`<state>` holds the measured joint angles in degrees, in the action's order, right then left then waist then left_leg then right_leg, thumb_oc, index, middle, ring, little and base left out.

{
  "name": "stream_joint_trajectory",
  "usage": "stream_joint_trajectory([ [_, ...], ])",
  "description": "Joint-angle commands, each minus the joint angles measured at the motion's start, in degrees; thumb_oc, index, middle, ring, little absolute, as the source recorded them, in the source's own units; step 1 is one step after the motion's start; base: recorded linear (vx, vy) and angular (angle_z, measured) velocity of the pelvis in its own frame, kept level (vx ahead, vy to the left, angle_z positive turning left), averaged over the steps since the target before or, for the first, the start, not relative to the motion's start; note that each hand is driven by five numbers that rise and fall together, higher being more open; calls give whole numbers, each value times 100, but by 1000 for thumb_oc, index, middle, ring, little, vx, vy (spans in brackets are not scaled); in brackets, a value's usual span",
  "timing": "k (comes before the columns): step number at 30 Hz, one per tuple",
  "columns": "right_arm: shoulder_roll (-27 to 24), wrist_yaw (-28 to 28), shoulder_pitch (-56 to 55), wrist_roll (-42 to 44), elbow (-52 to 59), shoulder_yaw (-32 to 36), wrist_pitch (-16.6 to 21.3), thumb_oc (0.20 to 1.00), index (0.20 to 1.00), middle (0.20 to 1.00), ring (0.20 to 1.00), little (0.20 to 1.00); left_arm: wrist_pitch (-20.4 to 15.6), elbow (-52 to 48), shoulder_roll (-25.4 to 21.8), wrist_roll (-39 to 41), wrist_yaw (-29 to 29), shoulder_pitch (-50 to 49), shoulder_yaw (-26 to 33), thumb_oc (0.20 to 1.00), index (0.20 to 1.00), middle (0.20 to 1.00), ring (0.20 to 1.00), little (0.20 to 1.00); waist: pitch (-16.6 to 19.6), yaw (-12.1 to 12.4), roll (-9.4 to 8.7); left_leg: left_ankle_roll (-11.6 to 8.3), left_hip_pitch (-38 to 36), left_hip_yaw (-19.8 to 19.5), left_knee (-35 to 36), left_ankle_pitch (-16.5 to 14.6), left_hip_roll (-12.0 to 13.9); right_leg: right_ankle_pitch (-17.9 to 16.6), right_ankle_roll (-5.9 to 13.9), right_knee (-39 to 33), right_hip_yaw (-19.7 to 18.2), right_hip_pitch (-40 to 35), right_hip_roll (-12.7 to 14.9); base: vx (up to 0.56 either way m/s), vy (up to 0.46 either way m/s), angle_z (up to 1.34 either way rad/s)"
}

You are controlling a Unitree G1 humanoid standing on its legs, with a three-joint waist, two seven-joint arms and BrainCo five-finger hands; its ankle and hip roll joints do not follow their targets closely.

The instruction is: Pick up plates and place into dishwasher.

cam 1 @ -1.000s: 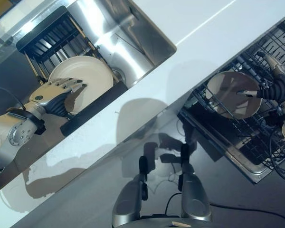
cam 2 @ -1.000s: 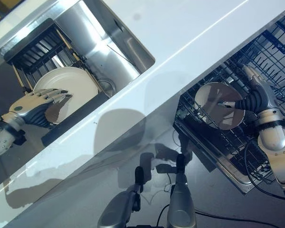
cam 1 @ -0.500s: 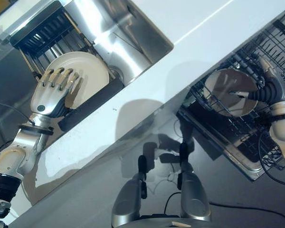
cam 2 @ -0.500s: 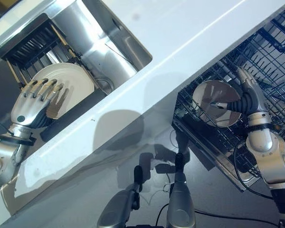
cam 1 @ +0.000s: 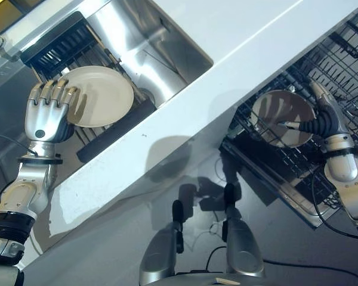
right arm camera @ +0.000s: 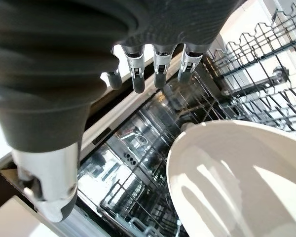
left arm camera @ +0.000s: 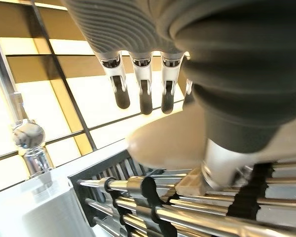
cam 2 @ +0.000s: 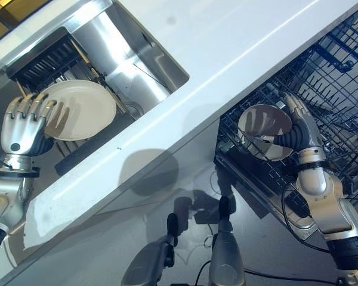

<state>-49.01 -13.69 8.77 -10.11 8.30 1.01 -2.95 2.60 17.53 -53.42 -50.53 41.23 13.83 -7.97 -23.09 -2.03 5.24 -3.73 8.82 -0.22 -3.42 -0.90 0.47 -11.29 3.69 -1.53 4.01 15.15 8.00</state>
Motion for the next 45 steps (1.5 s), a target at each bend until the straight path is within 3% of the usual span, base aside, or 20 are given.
stream_joint_trajectory([
  [1, 88, -81, 183, -152, 296, 224, 164, 1000, 1000, 1000, 1000, 1000, 38, 236, 749, 78, 264, -662, -656, 200, 200, 200, 200, 200, -16, 222, -323, 241, 571, -177, 164, 497, -5, 1022, 291, 1212, -35, 94, 12, 0, 0, 0],
  [12, 56, 60, 144, -184, 317, 334, 147, 1000, 1000, 1000, 1000, 1000, -116, 161, 774, 101, 197, -776, -604, 200, 200, 200, 200, 200, 98, 201, -269, 223, 495, -153, 187, 485, -20, 1051, 285, 1208, -43, 35, 54, -1, 6, 0],
  [17, 49, 49, 82, -148, 354, 372, 137, 1000, 1000, 1000, 1000, 1000, 81, 146, 772, 318, 370, -824, -399, 200, 200, 200, 200, 200, 190, 212, -273, 223, 411, -152, 256, 485, -28, 1059, 292, 1154, -51, -40, 66, 0, 0, 0],
  [22, 62, -95, -101, -99, 365, 467, 219, 1000, 1000, 1000, 1000, 1000, 271, 109, 683, 587, 889, -898, 296, 200, 200, 200, 200, 200, 378, 265, -295, 204, 250, -174, 343, 473, -41, 1112, 306, 1088, 19, -222, 107, 0, 0, 0],
  [28, 112, -51, -514, -29, 388, 769, 364, 1000, 1000, 1000, 1000, 1000, 57, -183, 421, 440, 1395, -1235, 1542, 200, 200, 200, 200, 200, 823, 340, -314, 169, -83, -214, 504, 441, -41, 1214, 313, 975, 153, -593, 141, 42, -44, 6],
  [39, 343, 126, -1276, 177, 461, 1386, 191, 1000, 1000, 1000, 1000, 1000, -1217, -1442, 213, 189, 1295, -2131, 2982, 200, 200, 200, 200, 200, 1618, 346, -319, 94, -661, -258, 728, 370, 86, 1387, 273, 873, 232, -1163, 46, 63, -64, 11],
  [45, 515, -119, -1487, 287, 635, 1632, 506, 1000, 1000, 1000, 1000, 1000, -2063, -2167, 364, 1187, 531, -2212, 3014, 200, 200, 200, 200, 200, 1803, 282, -391, 44, -913, -258, 796, 313, 191, 1412, 282, 741, 223, -1447, -47, 0, -102, 3],
])
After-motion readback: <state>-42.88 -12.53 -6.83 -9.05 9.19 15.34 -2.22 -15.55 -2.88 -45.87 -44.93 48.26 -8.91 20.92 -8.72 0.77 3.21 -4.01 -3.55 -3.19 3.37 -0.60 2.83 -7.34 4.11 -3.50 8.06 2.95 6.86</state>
